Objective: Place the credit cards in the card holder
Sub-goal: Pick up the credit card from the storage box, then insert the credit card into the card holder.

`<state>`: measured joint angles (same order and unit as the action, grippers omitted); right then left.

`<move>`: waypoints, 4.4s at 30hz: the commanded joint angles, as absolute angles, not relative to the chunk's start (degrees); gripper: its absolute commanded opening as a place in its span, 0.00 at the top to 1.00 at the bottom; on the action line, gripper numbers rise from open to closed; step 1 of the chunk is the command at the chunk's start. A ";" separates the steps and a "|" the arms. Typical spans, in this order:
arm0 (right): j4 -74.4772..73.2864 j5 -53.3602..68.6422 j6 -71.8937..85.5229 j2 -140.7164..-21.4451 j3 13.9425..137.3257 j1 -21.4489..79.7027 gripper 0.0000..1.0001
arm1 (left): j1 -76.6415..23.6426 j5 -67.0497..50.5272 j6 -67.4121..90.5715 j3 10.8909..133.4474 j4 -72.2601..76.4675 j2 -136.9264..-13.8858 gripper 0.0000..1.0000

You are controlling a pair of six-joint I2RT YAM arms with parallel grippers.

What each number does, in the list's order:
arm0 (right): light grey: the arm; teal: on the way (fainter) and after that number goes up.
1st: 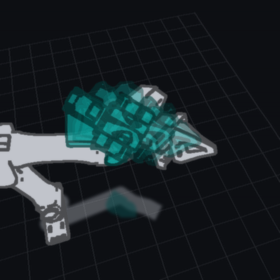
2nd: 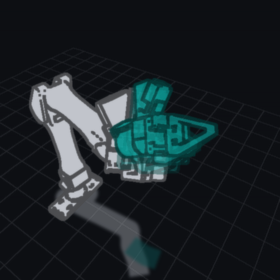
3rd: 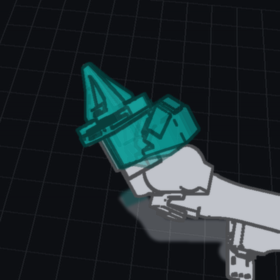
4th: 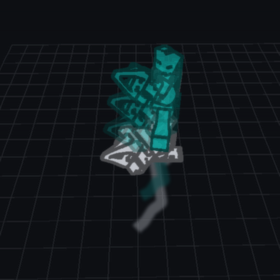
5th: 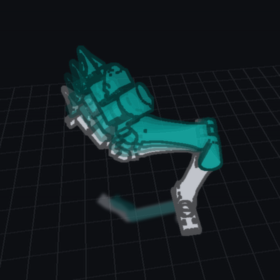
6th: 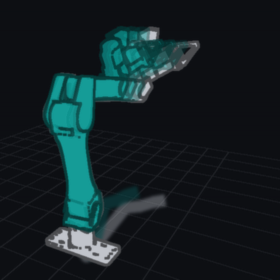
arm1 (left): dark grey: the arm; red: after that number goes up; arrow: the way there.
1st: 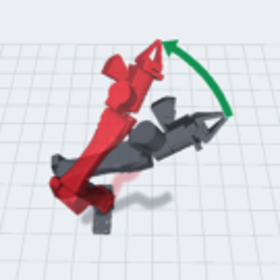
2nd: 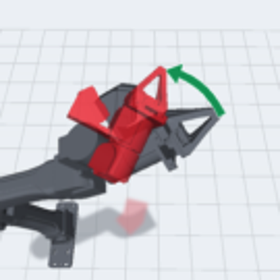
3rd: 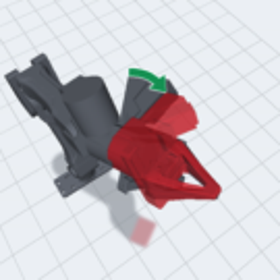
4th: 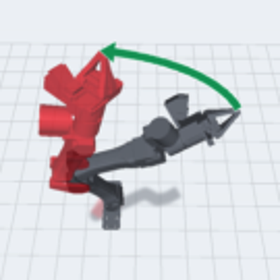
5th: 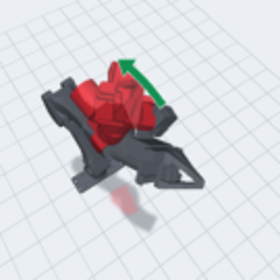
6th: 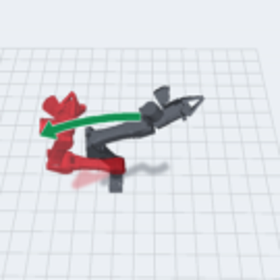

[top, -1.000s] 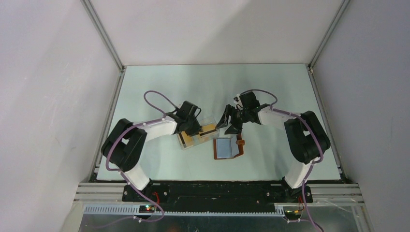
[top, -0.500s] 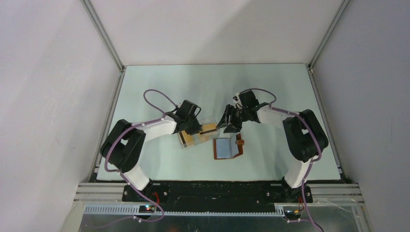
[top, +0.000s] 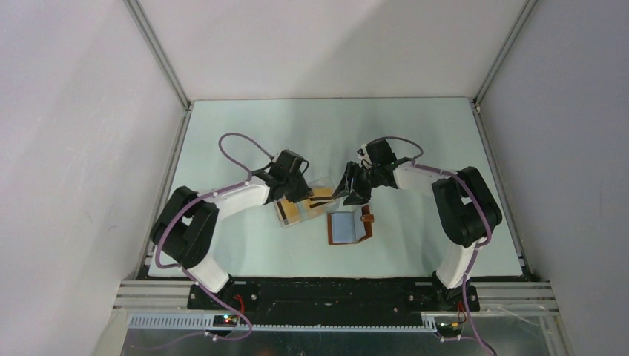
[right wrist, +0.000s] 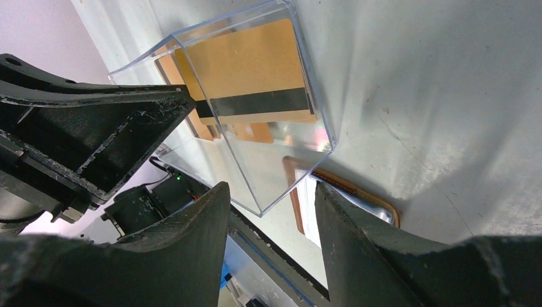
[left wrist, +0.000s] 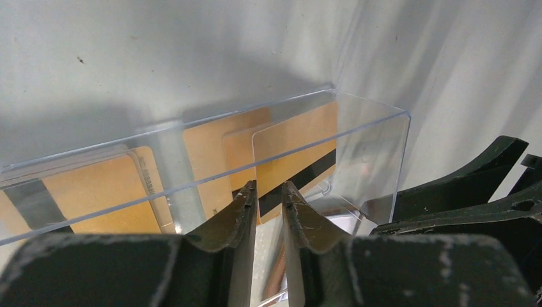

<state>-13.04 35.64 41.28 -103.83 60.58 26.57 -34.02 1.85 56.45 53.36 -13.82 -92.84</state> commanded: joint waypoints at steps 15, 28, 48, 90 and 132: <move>-13.18 37.39 39.56 -104.88 62.51 26.80 0.45 | -35.58 0.80 54.38 58.82 -11.79 -93.94 0.76; -13.32 37.53 39.38 -105.08 62.53 26.73 0.45 | -35.60 -1.11 56.32 59.68 -9.00 -97.29 0.84; -25.96 33.43 29.93 -94.26 62.53 26.75 0.40 | -35.60 2.72 50.93 61.17 -11.73 -83.74 1.00; -5.02 40.23 56.17 -79.46 38.06 25.57 0.27 | -42.89 10.61 71.25 39.18 -4.02 -58.20 1.00; 79.33 50.59 96.49 -91.53 29.00 22.51 0.86 | -51.51 11.85 69.82 38.67 17.92 -63.40 1.00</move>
<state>75.85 50.13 96.75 -93.49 27.31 23.42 -50.94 12.67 71.48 36.45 15.42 -63.79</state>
